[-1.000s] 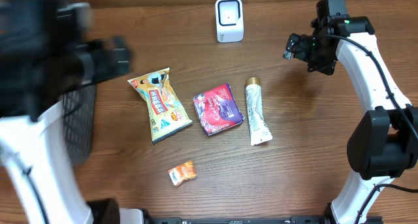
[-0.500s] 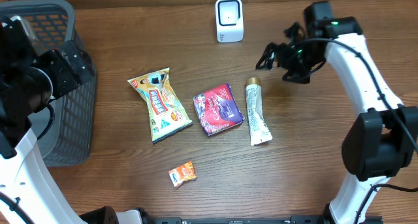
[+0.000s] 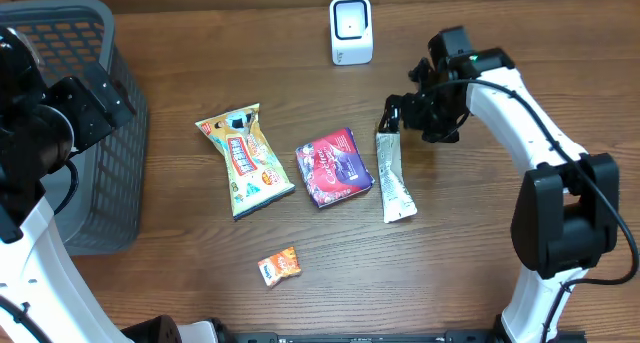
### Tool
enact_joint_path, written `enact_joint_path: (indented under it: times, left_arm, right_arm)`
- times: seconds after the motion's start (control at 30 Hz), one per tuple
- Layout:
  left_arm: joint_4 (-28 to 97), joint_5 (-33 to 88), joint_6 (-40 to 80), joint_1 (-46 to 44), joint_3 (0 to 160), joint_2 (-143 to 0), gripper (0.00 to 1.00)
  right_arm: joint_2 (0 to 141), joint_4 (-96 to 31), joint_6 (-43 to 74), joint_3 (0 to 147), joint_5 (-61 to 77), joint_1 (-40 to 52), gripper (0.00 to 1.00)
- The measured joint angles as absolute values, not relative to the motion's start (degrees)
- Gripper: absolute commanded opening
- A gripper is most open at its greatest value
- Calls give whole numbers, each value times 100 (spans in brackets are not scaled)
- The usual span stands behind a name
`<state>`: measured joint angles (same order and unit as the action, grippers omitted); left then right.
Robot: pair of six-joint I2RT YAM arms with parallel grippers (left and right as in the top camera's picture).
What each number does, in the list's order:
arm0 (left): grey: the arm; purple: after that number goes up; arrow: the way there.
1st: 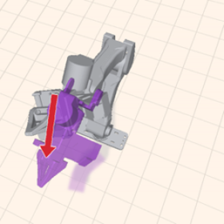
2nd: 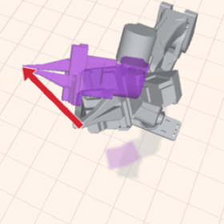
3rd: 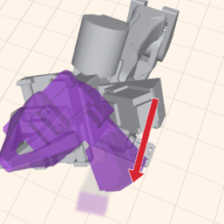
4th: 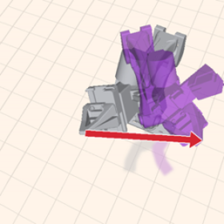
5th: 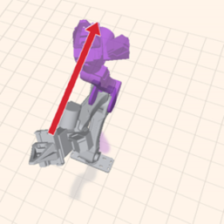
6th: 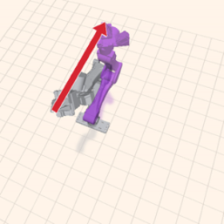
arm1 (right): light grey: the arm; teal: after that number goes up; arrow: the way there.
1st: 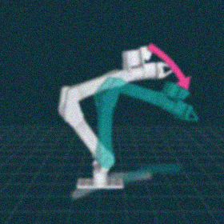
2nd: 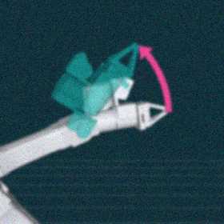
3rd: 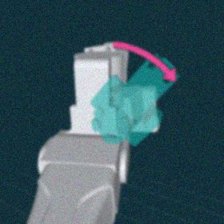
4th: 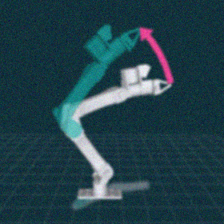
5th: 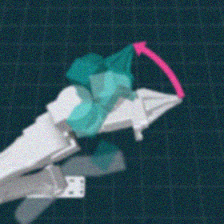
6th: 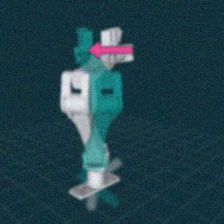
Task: Scan the item barcode
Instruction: 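Lower the right gripper onto the white tube and grasp it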
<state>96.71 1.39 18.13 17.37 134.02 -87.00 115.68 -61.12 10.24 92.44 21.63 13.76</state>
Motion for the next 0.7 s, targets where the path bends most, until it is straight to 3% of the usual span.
enact_joint_path:
  times: [0.23,0.4,0.6,0.7]
  left_arm:
    - [9668,139,1813,1737,13402,-8700,100]
    - [9668,137,1813,1737,13402,-8700,100]
    - [9668,137,1813,1737,13402,-8700,100]
    - [9671,137,1813,1737,13402,-8700,100]
  right_arm:
    - [11581,-5349,1188,8652,2163,1673,97]
    - [11581,-4974,1511,8237,2167,1809,62]
    - [11585,-4963,1717,8149,2043,1804,36]
    - [11585,-5068,1785,8154,1909,1804,30]
